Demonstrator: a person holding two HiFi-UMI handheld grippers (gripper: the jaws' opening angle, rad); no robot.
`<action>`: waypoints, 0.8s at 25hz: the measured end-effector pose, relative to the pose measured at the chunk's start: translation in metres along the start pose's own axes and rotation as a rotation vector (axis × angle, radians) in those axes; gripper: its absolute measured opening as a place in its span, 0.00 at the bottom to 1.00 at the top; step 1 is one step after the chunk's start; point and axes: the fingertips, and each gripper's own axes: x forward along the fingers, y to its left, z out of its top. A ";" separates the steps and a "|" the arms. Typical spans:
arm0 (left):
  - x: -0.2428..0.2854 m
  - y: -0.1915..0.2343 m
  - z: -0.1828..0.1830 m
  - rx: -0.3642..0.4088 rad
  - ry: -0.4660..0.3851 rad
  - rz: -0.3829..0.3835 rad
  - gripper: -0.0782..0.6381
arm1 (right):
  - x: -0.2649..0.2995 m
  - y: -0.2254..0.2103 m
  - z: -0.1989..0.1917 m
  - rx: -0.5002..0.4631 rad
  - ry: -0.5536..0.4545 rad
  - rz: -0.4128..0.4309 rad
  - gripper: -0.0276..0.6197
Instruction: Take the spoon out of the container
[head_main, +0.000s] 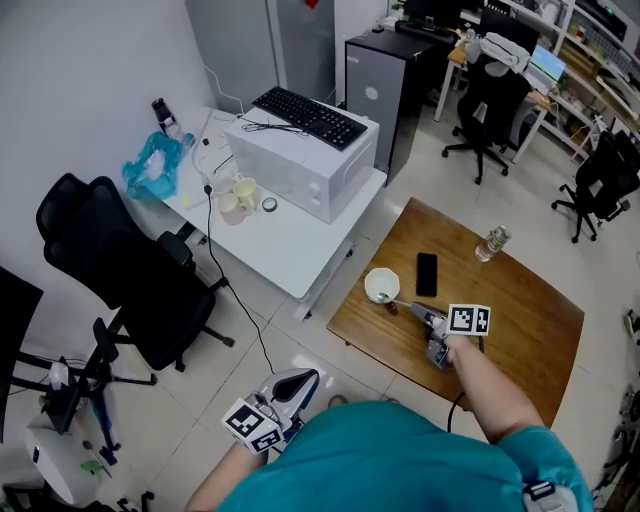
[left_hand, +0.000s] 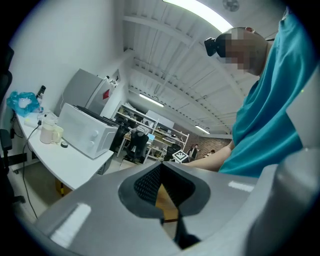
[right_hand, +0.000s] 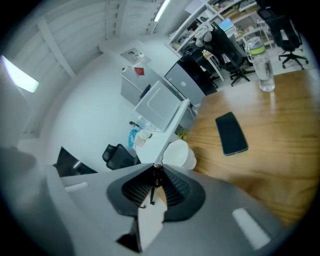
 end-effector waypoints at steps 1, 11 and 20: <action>-0.001 -0.004 -0.003 0.005 -0.007 -0.023 0.11 | -0.010 0.017 -0.008 -0.017 -0.013 0.045 0.12; 0.043 -0.180 -0.037 0.102 0.002 -0.235 0.11 | -0.242 0.128 -0.092 -0.221 -0.180 0.340 0.12; 0.123 -0.439 -0.105 0.036 -0.014 -0.303 0.11 | -0.525 0.064 -0.184 -0.191 -0.229 0.295 0.12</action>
